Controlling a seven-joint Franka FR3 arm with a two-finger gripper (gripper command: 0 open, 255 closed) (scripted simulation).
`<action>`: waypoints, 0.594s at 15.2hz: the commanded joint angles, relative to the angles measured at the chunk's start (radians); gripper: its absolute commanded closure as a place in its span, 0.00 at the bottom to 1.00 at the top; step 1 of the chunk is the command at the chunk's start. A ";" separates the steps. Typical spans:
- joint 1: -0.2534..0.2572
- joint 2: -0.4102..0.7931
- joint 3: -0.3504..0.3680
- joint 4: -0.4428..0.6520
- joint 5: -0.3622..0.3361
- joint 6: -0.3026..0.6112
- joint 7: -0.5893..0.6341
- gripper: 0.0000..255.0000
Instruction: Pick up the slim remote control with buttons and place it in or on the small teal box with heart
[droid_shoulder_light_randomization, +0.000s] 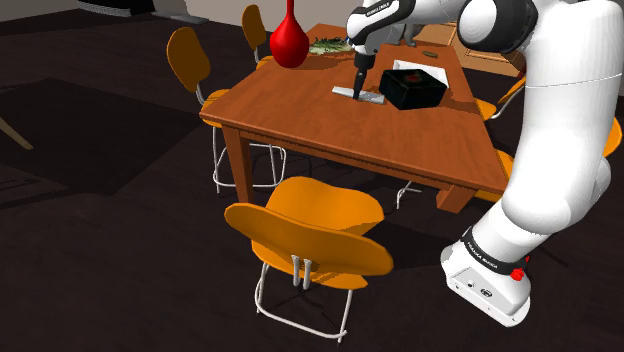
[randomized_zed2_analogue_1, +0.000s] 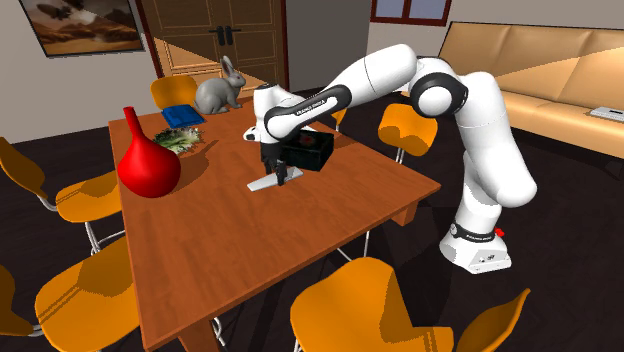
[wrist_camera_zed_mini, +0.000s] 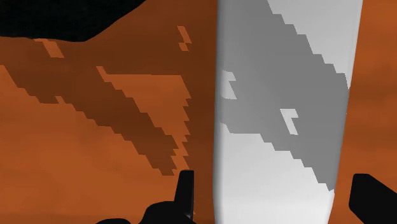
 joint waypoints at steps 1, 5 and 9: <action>0.000 0.000 0.000 0.000 0.000 0.001 0.000 0.00; 0.000 0.000 0.000 0.000 0.000 0.000 0.000 1.00; 0.000 0.000 0.000 0.000 0.000 0.001 0.000 1.00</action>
